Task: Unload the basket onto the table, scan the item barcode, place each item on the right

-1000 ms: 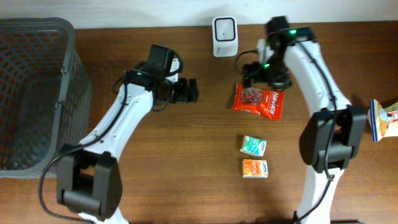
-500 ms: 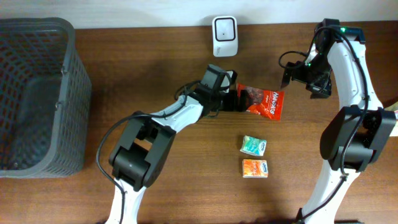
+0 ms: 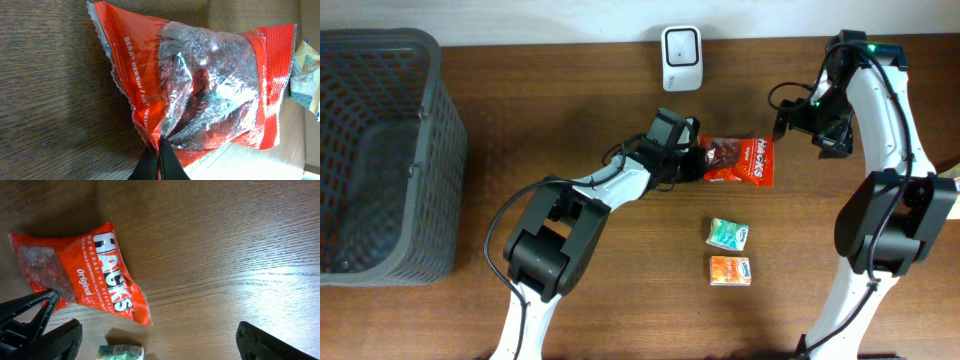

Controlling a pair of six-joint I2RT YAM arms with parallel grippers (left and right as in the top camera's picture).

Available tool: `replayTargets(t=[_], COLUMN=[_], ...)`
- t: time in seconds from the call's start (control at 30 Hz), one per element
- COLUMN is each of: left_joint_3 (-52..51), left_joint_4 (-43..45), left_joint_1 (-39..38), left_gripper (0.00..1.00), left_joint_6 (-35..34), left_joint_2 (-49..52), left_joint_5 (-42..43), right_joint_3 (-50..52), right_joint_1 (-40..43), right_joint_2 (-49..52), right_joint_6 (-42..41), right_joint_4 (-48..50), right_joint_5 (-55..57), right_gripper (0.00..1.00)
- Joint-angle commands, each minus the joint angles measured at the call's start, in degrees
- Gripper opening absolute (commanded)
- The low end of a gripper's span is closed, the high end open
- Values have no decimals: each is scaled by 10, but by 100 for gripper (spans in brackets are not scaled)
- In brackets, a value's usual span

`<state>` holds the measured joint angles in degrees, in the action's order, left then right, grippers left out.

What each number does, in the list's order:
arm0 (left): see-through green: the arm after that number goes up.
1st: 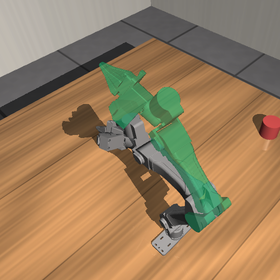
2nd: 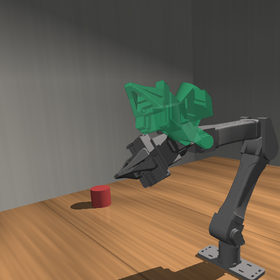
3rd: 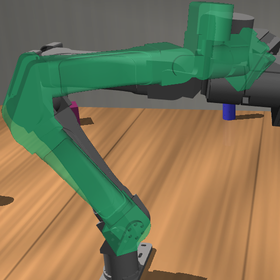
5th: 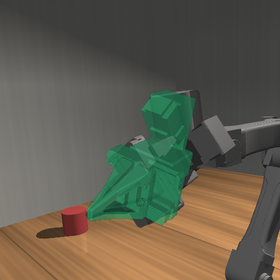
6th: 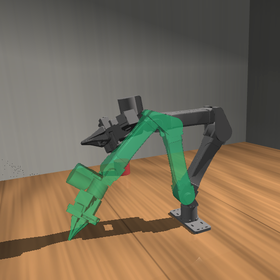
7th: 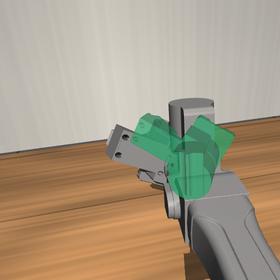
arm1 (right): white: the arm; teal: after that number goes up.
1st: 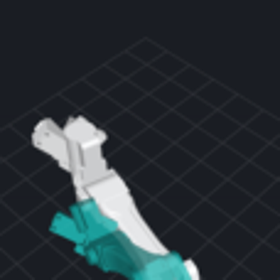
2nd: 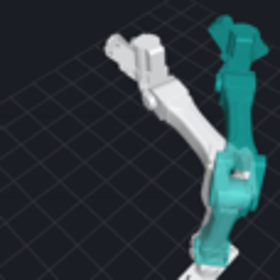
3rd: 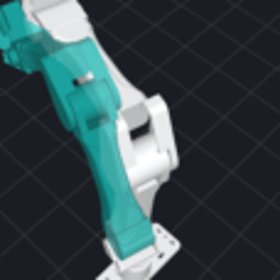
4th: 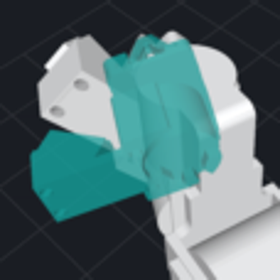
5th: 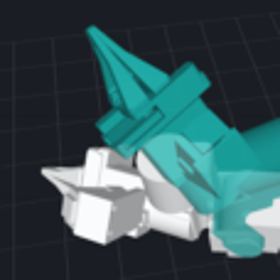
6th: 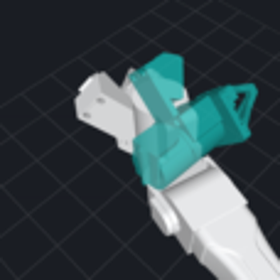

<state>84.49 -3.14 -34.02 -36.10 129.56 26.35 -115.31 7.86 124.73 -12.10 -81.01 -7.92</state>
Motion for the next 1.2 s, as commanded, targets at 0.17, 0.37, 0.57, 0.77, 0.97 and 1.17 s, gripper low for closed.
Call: replayTargets(t=[0.17, 0.37, 0.57, 0.77, 0.97, 1.17], left_joint_3=[1, 1, -1, -1, -1, -1], left_joint_4=[-125, -251, -348, -388, -394, -393], left_joint_1=[61, 58, 39, 40, -29, -118], left_gripper=[0, 0, 0, 0, 7, 12], left_joint_6=[135, 359, 461, 519, 432, 391], left_joint_2=[-101, -271, -273, -223, -194, -194], left_joint_5=[-79, -363, -738, -724, -600, -428], right_joint_3=[-7, -7, -7, -7, -7, -7], right_joint_1=[0, 0, 0, 0, 0, 0], right_joint_2=[-13, -13, -13, -13, -13, -13], right_joint_6=[-6, -6, -6, -6, -6, -6], right_joint_4=[-2, -2, -2, -1, -1, -1], right_joint_5=[5, 5, 5, 5, 5, 5], right_gripper=[98, 98, 99, 98, 98, 99])
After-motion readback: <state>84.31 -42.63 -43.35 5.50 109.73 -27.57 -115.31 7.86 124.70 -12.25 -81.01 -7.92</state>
